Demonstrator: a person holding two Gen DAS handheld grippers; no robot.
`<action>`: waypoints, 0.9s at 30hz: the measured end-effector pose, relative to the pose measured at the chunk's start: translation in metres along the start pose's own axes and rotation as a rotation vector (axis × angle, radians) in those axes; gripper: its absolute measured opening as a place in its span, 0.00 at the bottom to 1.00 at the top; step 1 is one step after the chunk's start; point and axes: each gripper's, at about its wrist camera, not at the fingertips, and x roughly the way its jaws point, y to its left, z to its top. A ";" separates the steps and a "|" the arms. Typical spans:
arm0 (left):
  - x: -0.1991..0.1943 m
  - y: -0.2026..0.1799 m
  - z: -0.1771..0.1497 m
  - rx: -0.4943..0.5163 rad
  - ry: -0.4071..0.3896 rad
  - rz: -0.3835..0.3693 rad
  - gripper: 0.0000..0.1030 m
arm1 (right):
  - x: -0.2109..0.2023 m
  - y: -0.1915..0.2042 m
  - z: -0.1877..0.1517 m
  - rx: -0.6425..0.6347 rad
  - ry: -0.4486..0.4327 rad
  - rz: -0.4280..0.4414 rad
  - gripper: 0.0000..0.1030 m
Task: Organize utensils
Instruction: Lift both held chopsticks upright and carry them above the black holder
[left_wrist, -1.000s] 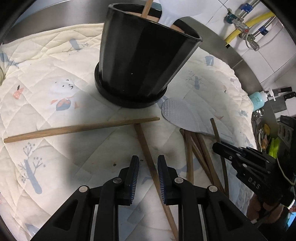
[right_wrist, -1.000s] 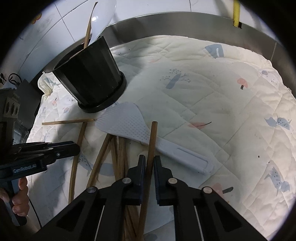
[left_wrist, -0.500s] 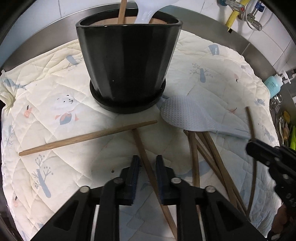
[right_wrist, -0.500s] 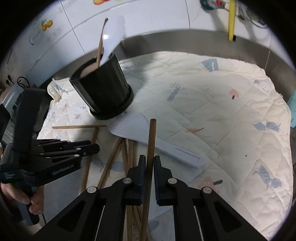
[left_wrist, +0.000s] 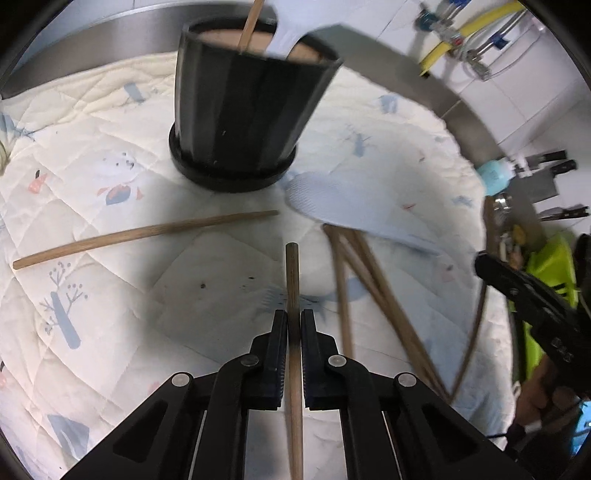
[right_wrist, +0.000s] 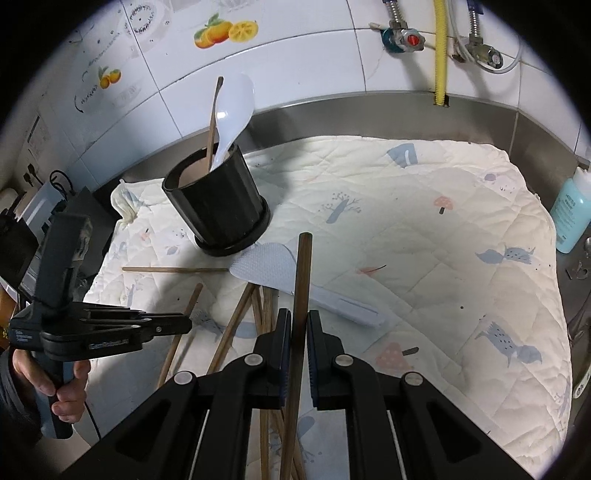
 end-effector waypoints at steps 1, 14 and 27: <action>-0.009 -0.002 -0.003 0.006 -0.025 -0.020 0.06 | -0.002 0.001 0.001 -0.002 -0.004 0.001 0.10; -0.128 -0.014 0.006 0.036 -0.366 -0.073 0.06 | -0.033 0.021 0.017 -0.073 -0.102 0.006 0.09; -0.145 -0.002 0.016 0.023 -0.414 -0.075 0.06 | 0.028 0.004 0.000 0.027 0.079 0.042 0.09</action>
